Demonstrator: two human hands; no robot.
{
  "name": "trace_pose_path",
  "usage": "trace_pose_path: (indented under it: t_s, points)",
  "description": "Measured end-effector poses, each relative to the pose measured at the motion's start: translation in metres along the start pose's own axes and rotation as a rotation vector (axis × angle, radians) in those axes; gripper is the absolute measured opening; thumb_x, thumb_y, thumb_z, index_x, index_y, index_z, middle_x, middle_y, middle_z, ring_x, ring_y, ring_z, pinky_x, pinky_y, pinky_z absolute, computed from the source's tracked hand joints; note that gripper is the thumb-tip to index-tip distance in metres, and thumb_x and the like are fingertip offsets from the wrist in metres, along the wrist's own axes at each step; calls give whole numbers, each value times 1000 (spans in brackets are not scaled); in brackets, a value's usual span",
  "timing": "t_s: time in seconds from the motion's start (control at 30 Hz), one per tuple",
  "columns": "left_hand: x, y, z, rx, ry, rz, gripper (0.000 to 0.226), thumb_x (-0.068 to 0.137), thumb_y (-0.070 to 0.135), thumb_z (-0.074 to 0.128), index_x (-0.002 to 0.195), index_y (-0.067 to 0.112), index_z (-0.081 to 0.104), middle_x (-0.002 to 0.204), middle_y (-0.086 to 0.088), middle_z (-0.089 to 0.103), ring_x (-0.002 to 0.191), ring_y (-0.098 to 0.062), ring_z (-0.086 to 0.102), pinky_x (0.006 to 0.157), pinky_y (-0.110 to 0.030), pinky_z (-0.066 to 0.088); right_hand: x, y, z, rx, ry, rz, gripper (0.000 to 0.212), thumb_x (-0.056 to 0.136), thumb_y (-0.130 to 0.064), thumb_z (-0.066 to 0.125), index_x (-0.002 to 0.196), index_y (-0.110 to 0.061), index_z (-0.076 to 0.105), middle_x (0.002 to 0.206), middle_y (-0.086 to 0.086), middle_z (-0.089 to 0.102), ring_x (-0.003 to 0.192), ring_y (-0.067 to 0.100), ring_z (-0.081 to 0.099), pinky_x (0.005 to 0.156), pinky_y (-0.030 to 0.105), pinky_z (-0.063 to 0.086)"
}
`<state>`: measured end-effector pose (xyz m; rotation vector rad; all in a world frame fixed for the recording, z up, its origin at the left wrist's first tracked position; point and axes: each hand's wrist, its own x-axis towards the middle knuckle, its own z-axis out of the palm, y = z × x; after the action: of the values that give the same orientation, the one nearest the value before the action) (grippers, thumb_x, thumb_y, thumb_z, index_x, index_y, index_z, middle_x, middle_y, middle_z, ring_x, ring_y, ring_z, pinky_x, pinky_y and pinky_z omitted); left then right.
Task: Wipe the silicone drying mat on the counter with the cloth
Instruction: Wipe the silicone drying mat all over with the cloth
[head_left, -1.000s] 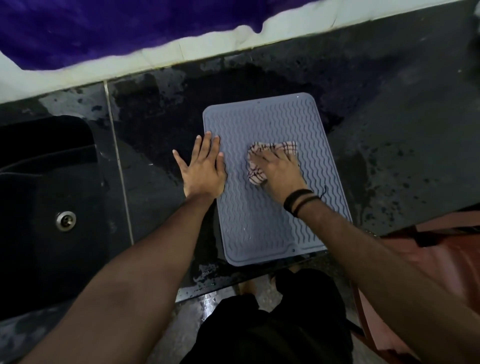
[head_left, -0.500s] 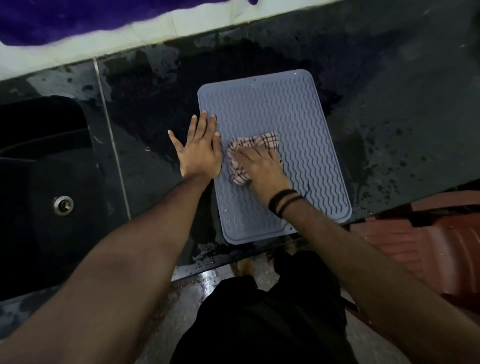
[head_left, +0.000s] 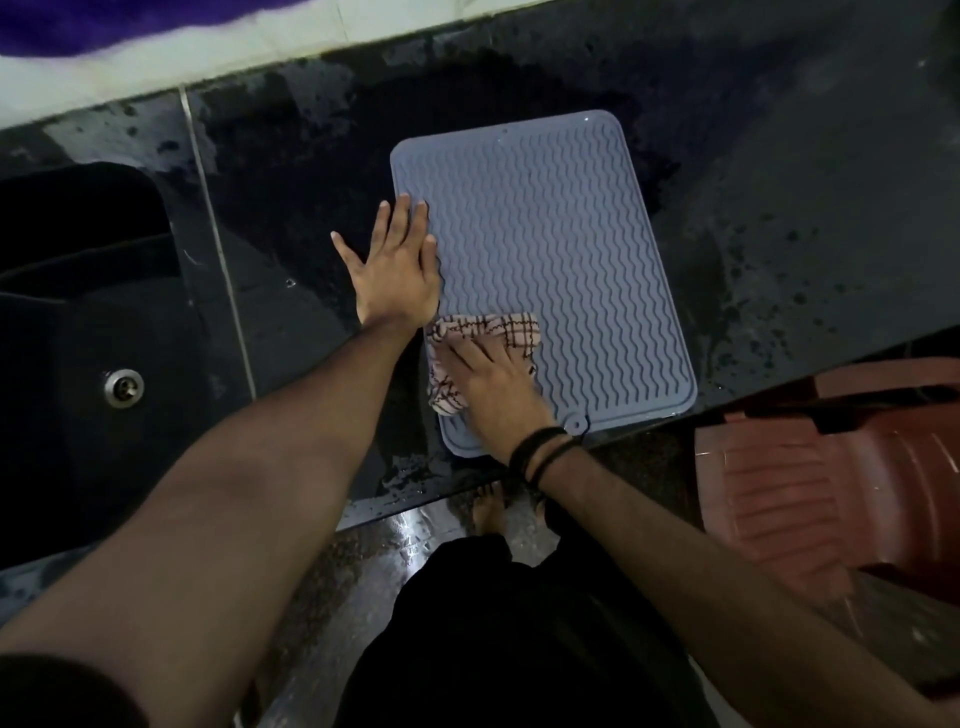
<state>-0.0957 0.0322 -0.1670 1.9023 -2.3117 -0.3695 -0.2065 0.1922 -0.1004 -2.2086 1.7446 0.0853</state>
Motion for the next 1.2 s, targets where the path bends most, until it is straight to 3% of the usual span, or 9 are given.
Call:
trace_pose_path:
  t_s: [0.13,0.37,0.47,0.53,0.67,0.8,0.93,1.1,1.2]
  points:
    - [0,1,0,3,-7,3,56,106,44,12,160,28,21,167,9,15,155,-13,7,114,-73,-7,-33,4,10,-29,-11,-41,63,81,-11,34,143,-17,39,145,2,42,122,30,42,100,44,36]
    - [-1,1,-2,4,-8,0,56,107,43,12,160,27,20,168,8,14,155,-14,6,114,-73,-6,-62,21,-17,22,-166,-213,61,79,-4,45,136,-24,48,141,-2,48,125,27,43,101,42,36]
    - [0,1,-1,14,-13,-2,56,107,43,12,160,28,20,168,8,14,155,-14,6,114,-73,-6,-50,36,-35,196,-70,-40,58,74,-2,58,129,-22,55,132,-1,56,118,26,50,101,43,41]
    - [0,1,0,22,-14,-2,56,106,43,12,160,28,20,168,8,14,155,-14,7,114,-74,-5,-29,38,-40,174,51,66,63,71,-4,61,132,-18,52,134,3,53,119,29,48,101,45,40]
    - [0,2,-1,28,-14,-8,56,106,42,12,160,28,20,168,9,13,155,-14,6,114,-74,-5,4,10,-24,70,-19,69,69,79,-10,59,144,-16,38,144,4,42,128,29,39,107,45,34]
    - [0,2,0,36,-6,-10,56,106,43,12,160,28,21,168,9,14,155,-14,7,114,-73,-6,-18,1,6,-88,-5,8,61,88,-9,40,148,-12,30,148,5,37,125,31,39,103,45,33]
    - [-1,3,-3,7,1,-1,55,107,42,14,159,28,22,168,9,15,155,-14,8,114,-73,-7,-47,13,4,-100,-69,-111,67,81,-8,22,147,-16,34,147,1,38,123,30,40,100,45,35]
    - [-3,4,-3,3,0,-4,55,107,42,13,160,28,21,168,9,14,155,-14,7,115,-72,-8,-63,42,-22,-3,-231,-207,58,82,-12,54,137,-28,48,140,-5,48,130,26,40,109,44,34]
    - [-2,3,-2,9,-2,-8,55,107,42,13,160,28,20,168,9,13,155,-14,7,115,-72,-7,-49,67,-45,183,-59,-10,51,78,-5,55,125,-25,58,125,-1,59,116,26,50,100,42,40]
